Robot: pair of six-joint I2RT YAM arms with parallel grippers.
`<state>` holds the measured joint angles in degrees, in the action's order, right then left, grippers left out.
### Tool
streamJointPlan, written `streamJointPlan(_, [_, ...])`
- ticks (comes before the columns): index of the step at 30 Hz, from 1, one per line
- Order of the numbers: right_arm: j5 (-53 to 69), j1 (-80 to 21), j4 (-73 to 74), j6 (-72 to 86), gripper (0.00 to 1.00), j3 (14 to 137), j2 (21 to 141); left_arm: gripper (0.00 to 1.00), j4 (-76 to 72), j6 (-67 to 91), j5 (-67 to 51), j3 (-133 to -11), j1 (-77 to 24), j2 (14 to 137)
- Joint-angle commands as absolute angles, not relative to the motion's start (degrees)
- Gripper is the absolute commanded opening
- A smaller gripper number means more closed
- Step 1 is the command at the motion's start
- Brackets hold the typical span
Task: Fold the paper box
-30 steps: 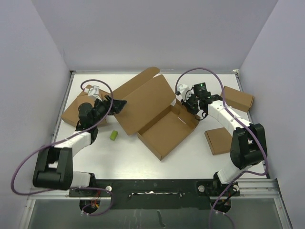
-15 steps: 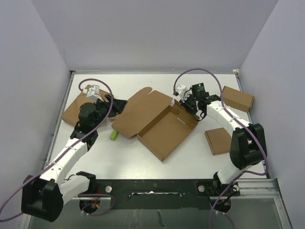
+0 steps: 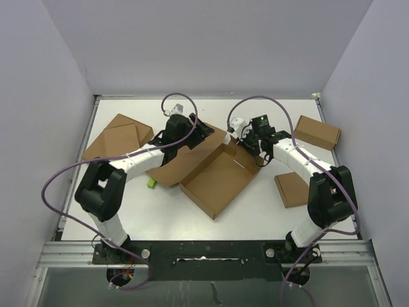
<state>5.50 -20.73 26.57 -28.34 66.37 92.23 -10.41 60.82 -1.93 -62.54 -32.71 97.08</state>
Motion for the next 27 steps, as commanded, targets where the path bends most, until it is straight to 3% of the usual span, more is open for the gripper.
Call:
streamJointPlan(1, [5.03,-21.64,23.76,-29.09,0.0,65.66,88.82,0.6,-8.9,68.56,-2.16,-73.2,-33.78,105.4])
streamJointPlan(14, [2.9,-24.66,21.49,-29.72,0.0,64.78,87.96,0.6,-4.42,73.22,-4.57,-82.69,-35.7,115.15])
streamJointPlan(27, [-0.52,-27.91,18.25,-30.61,0.0,63.24,86.71,0.42,-4.6,77.6,-6.53,-82.13,-36.52,116.05])
